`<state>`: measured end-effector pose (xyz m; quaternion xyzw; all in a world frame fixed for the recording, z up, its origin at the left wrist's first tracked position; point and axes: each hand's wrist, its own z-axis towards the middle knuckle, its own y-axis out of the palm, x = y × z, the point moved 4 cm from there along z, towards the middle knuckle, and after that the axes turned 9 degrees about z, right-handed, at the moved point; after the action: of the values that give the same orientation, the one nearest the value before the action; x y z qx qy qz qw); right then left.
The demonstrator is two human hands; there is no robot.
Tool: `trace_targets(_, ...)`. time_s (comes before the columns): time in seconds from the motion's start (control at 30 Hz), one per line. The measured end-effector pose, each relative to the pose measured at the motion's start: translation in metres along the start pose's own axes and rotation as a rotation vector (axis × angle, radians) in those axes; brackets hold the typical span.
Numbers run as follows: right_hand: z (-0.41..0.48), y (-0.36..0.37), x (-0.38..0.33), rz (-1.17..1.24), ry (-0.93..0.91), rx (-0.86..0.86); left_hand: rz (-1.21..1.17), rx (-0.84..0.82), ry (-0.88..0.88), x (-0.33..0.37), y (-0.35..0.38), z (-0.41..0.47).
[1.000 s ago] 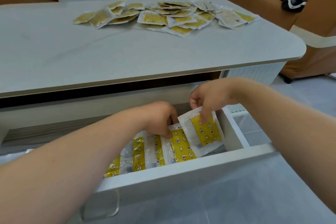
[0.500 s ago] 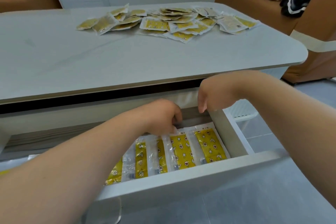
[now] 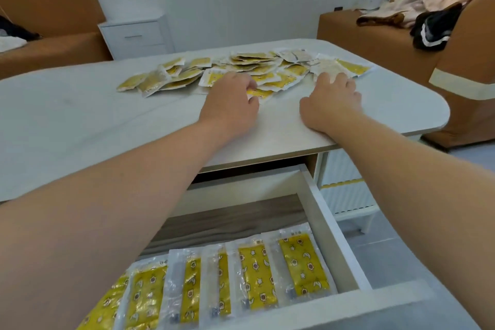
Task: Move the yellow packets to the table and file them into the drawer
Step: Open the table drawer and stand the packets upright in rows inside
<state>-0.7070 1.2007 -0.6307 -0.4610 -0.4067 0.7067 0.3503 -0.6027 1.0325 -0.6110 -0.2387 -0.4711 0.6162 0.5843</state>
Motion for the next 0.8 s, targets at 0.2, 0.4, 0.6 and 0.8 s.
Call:
trace_targets(0.2,0.063,0.015,0.010,-0.048,-0.089,0.074,0.336,-0.030,0.078,0.019,0.048,0.051)
trace_targets(0.4,0.091,0.026,0.021,-0.064,0.016,0.023,0.354,-0.210,-0.020,0.008,0.066,0.061)
trace_targets(0.6,0.071,0.011,0.019,-0.061,0.005,-0.056,0.387,-0.154,-0.059,0.021,0.046,0.035)
trace_targets(0.8,0.069,0.008,0.016,-0.045,-0.024,0.011,0.387,-0.139,-0.100,0.019,0.044,0.029)
